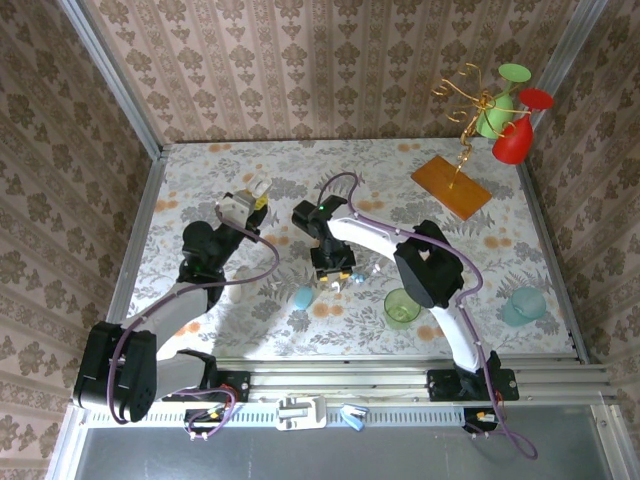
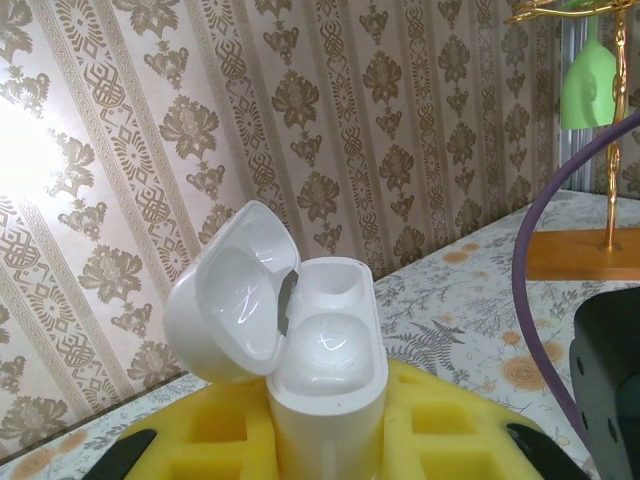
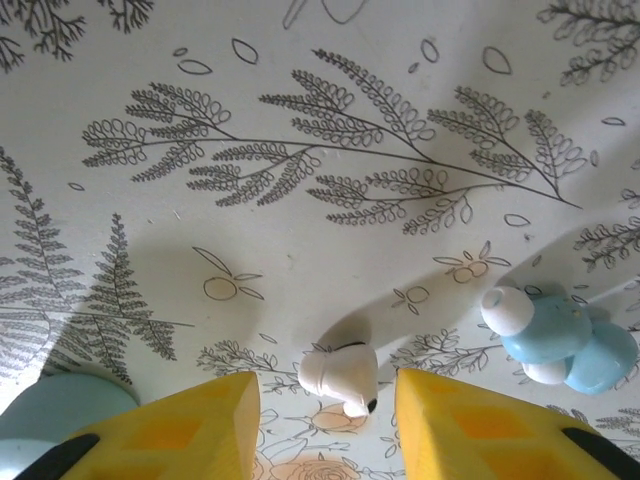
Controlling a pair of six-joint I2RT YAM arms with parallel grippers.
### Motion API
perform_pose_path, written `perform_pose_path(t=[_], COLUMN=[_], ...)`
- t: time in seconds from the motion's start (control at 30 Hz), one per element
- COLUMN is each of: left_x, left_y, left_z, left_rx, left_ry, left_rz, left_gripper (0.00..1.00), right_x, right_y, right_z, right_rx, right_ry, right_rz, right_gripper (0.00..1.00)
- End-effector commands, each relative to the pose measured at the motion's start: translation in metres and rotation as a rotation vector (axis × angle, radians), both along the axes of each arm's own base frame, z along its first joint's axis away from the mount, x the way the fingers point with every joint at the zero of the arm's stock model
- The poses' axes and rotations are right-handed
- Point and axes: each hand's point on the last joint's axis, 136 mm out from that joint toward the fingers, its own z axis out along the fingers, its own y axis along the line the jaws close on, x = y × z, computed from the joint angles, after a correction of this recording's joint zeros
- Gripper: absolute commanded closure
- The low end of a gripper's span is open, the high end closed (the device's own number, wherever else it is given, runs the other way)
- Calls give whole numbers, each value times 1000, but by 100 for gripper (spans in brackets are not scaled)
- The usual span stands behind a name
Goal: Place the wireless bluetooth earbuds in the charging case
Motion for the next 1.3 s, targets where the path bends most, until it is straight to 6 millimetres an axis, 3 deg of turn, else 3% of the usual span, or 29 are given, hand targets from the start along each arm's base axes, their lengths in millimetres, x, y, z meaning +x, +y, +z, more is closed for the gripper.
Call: perform_pose_path(t=[0.0,0.43,0.73,1.0,1.27], left_x=[-5,-6,-6,-6,-10], left_y=[0,-1,-3,-8,-24], left_z=[12,11,11,11,7], left_rx=[4,1,-4,-5,-3], left_ry=[-56,-51,-50,-44,-4], left_rz=[3,-6,-14,-31,-90], left_gripper=[100,100,100,100,100], right_x=[-12,-13,-10,5,24], right_y=[-6,-8,-8,1,6], right_z=[-5,-25,-19,14,67], right_rx=[-59,-104,-87,29,175], right_ry=[57,77,46,-107,-341], right_rz=[40,64,95,166,265], right_gripper=[60,68,71,73,74])
